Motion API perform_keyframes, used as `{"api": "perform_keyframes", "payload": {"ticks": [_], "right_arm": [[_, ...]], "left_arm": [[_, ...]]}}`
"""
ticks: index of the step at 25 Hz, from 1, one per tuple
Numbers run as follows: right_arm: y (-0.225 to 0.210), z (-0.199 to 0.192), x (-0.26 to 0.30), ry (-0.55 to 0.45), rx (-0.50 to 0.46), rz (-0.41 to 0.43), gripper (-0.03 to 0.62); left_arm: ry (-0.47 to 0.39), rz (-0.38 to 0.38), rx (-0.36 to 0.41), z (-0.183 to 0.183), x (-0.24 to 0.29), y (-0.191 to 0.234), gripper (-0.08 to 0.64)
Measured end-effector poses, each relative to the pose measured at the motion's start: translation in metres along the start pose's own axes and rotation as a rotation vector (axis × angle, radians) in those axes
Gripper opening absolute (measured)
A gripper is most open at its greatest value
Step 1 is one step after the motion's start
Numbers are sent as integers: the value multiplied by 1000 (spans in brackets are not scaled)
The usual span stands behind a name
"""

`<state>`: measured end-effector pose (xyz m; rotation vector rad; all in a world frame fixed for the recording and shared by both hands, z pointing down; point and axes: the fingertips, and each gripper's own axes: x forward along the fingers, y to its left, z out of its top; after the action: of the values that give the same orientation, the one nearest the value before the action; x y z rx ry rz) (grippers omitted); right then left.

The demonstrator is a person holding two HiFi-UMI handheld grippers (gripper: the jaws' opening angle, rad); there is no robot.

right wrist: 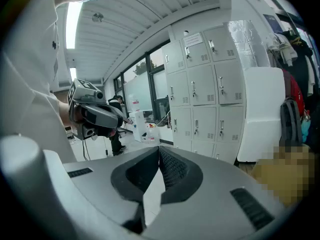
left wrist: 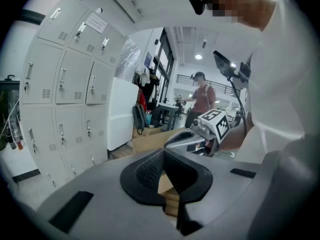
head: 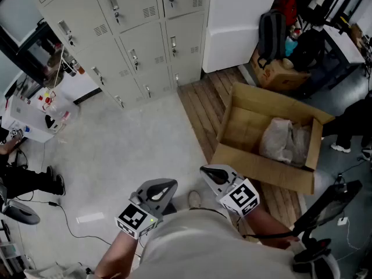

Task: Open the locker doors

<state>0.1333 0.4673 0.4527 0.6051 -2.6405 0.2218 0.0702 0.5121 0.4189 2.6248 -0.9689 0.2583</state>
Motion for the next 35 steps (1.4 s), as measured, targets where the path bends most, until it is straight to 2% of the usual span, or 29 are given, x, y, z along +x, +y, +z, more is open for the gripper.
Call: {"api": "perform_keyframes", "payload": {"ticks": [4,7,14,20,24,30,35], "right_arm": [[-1,5,11,-12,-35,20,17],[0,5,17,-7,-55,46,17],[-20,5,43,13,-19,53,17],[-66,19,99,6,-18,-21,20],[-96,50,143,1,62,-79,20],[-154,97,217,-1,55,-181,21],[-190,118,276,1,43,-218,23]], "left_arm": [[-33,7,-26,3,0,5,11],[-38,41,-66,-4,-5,10,11],[-72,110,-125,0,-8,52,11],[-89,74,-103,6,5,122,11],[-91,30,-76,29,11,183,11],[-87,-47,-57,54,8,270,11],[-69,-52,-55,58,3,333,11]]}}
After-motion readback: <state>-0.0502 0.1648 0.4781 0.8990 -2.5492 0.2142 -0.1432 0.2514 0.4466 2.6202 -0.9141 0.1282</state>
